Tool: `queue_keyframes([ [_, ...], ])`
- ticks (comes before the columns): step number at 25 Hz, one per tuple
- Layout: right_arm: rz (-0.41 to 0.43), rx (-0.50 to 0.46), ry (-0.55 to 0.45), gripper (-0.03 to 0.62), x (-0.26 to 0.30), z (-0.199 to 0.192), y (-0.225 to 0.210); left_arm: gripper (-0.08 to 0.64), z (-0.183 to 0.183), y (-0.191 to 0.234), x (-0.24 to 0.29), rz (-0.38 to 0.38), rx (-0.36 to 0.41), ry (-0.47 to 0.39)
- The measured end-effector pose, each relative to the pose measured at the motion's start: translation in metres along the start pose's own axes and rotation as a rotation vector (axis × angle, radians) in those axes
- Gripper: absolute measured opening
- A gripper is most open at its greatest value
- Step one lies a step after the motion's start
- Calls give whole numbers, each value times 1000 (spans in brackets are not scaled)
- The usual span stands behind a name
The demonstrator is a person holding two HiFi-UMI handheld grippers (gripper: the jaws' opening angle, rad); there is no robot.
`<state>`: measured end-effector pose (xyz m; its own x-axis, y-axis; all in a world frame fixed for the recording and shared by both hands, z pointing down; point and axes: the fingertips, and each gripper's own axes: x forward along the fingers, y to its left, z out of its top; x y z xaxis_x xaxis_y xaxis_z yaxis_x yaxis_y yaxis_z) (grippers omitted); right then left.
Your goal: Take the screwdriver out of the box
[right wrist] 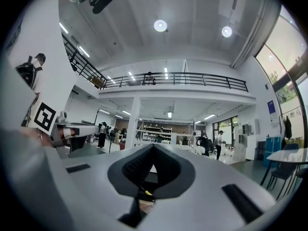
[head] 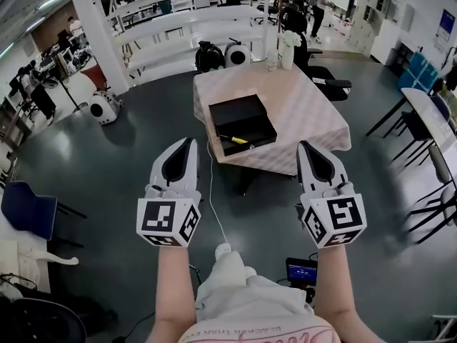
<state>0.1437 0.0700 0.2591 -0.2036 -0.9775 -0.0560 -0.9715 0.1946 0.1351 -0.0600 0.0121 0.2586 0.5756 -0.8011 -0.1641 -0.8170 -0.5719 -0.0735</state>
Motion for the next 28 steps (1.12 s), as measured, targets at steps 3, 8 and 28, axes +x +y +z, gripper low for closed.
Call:
queue_keyframes([
  [3, 8, -9, -4, 6, 17, -1, -5, 11, -3, 9, 14, 10, 1, -5],
  [8, 15, -26, -6, 6, 51, -3, -14, 11, -11, 24, 45, 10, -3, -7],
  [28, -21, -40, 36, 6, 275, -29, -72, 11, -58, 148, 234, -9, -33, -6],
])
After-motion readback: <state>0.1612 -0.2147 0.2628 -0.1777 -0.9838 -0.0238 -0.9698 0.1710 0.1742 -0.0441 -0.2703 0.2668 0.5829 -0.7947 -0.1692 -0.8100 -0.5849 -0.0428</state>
